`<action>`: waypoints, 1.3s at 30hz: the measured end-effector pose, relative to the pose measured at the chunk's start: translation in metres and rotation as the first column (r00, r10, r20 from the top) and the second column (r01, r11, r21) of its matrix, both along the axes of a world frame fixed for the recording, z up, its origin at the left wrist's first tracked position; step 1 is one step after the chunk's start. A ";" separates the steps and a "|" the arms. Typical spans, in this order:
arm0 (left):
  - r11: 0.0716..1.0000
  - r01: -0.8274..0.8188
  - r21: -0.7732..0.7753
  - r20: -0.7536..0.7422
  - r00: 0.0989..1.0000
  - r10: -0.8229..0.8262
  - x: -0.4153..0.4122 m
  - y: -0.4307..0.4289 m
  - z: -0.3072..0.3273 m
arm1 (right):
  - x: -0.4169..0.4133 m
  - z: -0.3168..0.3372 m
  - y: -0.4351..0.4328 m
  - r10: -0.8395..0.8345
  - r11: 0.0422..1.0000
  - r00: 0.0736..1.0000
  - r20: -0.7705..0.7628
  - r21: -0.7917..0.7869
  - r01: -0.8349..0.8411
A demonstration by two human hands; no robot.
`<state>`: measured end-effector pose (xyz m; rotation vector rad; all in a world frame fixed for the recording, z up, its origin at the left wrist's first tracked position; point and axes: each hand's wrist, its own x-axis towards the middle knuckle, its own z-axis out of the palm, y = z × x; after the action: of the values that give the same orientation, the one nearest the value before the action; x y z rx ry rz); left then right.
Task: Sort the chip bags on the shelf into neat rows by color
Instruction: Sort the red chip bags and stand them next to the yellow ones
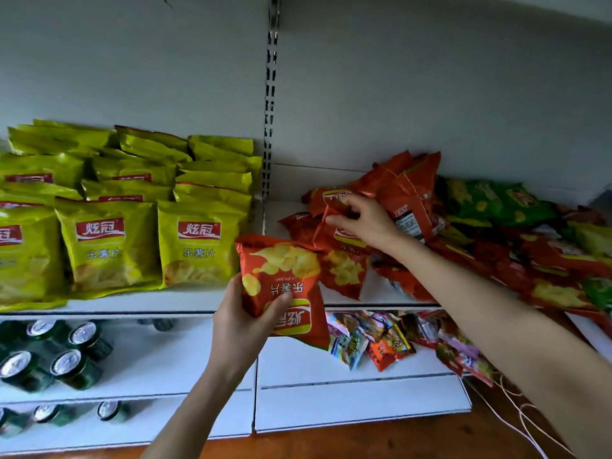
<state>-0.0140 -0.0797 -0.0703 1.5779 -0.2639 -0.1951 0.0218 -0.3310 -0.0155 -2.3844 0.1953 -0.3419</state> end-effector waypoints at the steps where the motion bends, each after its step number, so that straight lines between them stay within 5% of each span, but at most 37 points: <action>1: 0.999 0.009 -0.032 -0.007 1.000 -0.009 0.001 0.002 0.003 | -0.002 0.005 0.002 -0.019 1.000 0.999 0.040 -0.014 0.019; 7: 0.993 -0.082 -0.090 0.039 0.996 0.086 0.009 0.018 0.017 | -0.006 0.038 0.012 -0.155 0.971 0.944 0.291 -0.129 0.199; 17: 0.970 -0.242 0.011 0.226 0.946 0.233 0.030 0.048 0.050 | -0.033 0.081 0.041 -0.054 0.999 0.972 0.229 0.019 0.051; 23: 0.996 0.055 -0.075 0.049 0.998 -0.051 0.020 0.021 0.062 | -0.041 0.075 0.099 0.024 0.993 0.950 0.311 -0.117 0.013; 29: 0.995 0.088 -0.047 -0.003 0.996 -0.088 0.012 0.014 0.050 | -0.045 0.071 0.104 -0.062 0.974 0.969 0.238 0.227 0.007; 39: 0.993 -0.041 -0.111 0.057 0.997 0.048 0.018 0.009 0.056 | -0.027 0.077 0.074 -0.003 0.951 0.984 0.177 0.305 -0.052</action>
<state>0.0044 -0.0705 -0.0145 1.4807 -0.2811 -0.0969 -0.0053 -0.2573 0.0619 -2.0338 0.1262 -0.4716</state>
